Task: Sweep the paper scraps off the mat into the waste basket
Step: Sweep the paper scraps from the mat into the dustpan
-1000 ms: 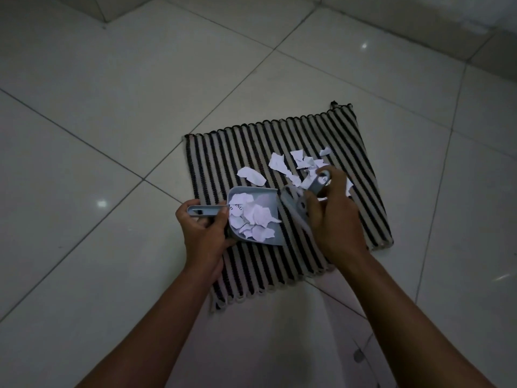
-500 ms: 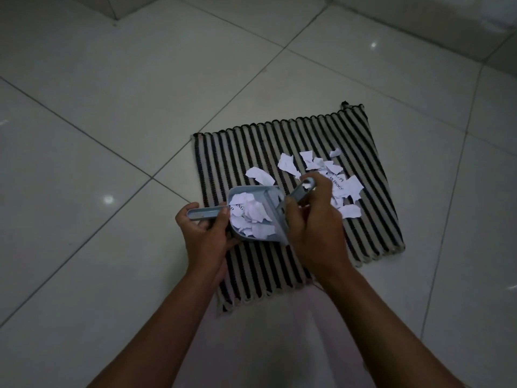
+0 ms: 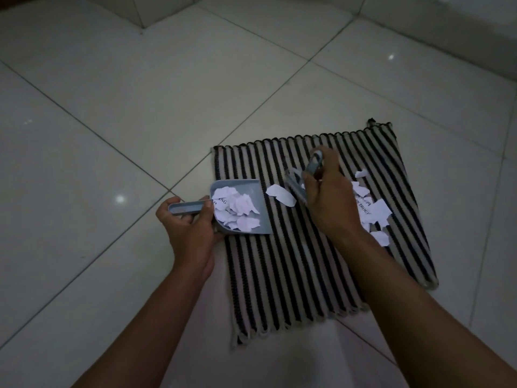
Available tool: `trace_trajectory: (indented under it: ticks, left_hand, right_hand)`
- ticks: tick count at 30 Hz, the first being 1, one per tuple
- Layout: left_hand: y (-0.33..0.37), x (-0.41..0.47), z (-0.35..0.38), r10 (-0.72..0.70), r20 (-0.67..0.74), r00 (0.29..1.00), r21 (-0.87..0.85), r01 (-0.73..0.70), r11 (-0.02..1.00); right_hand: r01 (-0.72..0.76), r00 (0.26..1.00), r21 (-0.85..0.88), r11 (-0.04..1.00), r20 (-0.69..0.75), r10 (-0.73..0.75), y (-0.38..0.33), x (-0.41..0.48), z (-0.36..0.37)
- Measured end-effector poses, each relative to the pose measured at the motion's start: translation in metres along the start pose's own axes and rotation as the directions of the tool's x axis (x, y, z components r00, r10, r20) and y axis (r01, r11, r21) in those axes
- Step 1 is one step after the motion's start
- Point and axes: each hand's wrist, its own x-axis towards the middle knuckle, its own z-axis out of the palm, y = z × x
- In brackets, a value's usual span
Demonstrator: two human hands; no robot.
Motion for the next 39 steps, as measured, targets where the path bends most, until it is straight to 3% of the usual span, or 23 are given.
trace_trajectory:
  ticks: [5,9,15,25,28,33,36,39]
  left_hand:
    - [-0.005,0.001,0.001,-0.019,-0.006,1.0,-0.022,0.019,1.0]
    - [-0.007,-0.002,0.001,-0.03,0.03,0.999,-0.011,0.03,0.999]
    - [-0.011,-0.008,0.005,-0.047,0.043,0.998,-0.02,0.048,0.999]
    - [-0.022,-0.038,0.009,-0.12,0.119,0.986,0.005,0.12,0.993]
    - [-0.023,-0.052,0.017,-0.147,0.156,0.977,0.011,0.147,0.989]
    - [-0.029,-0.072,0.034,-0.169,0.167,0.971,0.035,0.165,0.986]
    - [-0.034,-0.082,0.042,-0.17,0.191,0.967,0.058,0.162,0.985]
    - [-0.038,-0.088,0.045,-0.167,0.193,0.967,0.067,0.157,0.985]
  right_hand:
    - [0.086,0.995,0.063,0.994,0.043,-0.088,-0.006,-0.009,0.009]
    - [-0.04,0.994,0.144,0.989,-0.093,0.054,-0.002,-0.015,0.004]
    - [0.04,0.999,0.105,0.994,0.008,-0.041,-0.021,-0.038,0.023]
    - [-0.016,0.989,0.171,0.985,-0.144,0.041,-0.011,-0.07,-0.034]
    - [-0.043,0.968,0.098,0.994,-0.241,0.066,0.003,-0.084,-0.062]
    - [-0.251,0.912,-0.066,0.966,-0.349,0.214,0.041,-0.098,-0.111]
    - [-0.29,0.924,-0.134,0.948,-0.298,0.241,0.051,-0.104,-0.118]
    - [-0.217,0.964,-0.144,0.965,-0.186,0.189,0.043,-0.114,-0.109]
